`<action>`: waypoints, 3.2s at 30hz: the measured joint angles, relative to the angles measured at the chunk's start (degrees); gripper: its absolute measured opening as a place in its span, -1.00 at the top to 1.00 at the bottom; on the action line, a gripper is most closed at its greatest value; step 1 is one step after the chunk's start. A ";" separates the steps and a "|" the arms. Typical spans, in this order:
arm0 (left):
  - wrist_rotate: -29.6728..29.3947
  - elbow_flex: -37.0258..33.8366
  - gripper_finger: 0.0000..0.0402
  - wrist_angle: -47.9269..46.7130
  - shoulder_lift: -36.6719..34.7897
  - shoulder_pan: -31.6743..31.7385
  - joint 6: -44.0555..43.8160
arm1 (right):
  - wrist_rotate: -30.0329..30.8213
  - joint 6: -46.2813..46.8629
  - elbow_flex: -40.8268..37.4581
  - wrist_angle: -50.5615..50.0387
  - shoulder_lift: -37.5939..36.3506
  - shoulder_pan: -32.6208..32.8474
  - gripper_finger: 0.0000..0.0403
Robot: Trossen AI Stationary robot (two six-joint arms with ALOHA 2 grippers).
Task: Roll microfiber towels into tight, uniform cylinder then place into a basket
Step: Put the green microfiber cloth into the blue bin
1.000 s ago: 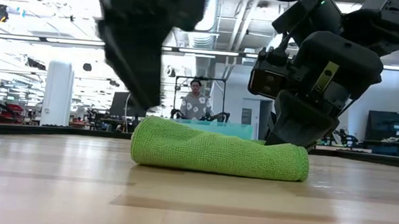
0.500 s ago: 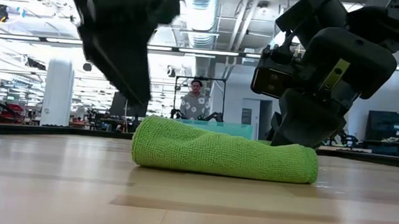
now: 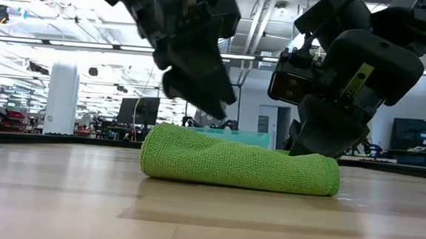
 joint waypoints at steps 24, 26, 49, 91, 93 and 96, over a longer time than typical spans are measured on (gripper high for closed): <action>15.05 -0.48 -0.15 3.33 5.11 2.48 4.14 | -0.01 -1.47 0.07 -0.16 0.00 -0.01 0.87; 15.07 -0.48 -0.15 3.31 5.11 2.48 4.72 | -0.01 -1.47 0.07 -0.15 0.00 -0.01 0.89; 17.25 -0.30 -0.15 -0.59 7.71 1.06 0.41 | -0.12 -1.47 0.05 -0.08 0.00 -0.01 0.90; 11.94 0.87 0.87 -15.86 -8.32 12.41 17.88 | 0.68 -23.22 6.92 -20.10 -18.06 -13.04 0.91; 9.79 2.47 0.88 -16.98 -8.46 15.15 19.42 | 0.76 -26.55 7.68 -23.61 -19.65 -16.55 0.91; 8.19 4.88 0.87 -19.35 -8.34 19.71 22.36 | 0.95 -31.02 10.32 -27.35 -20.66 -21.84 0.91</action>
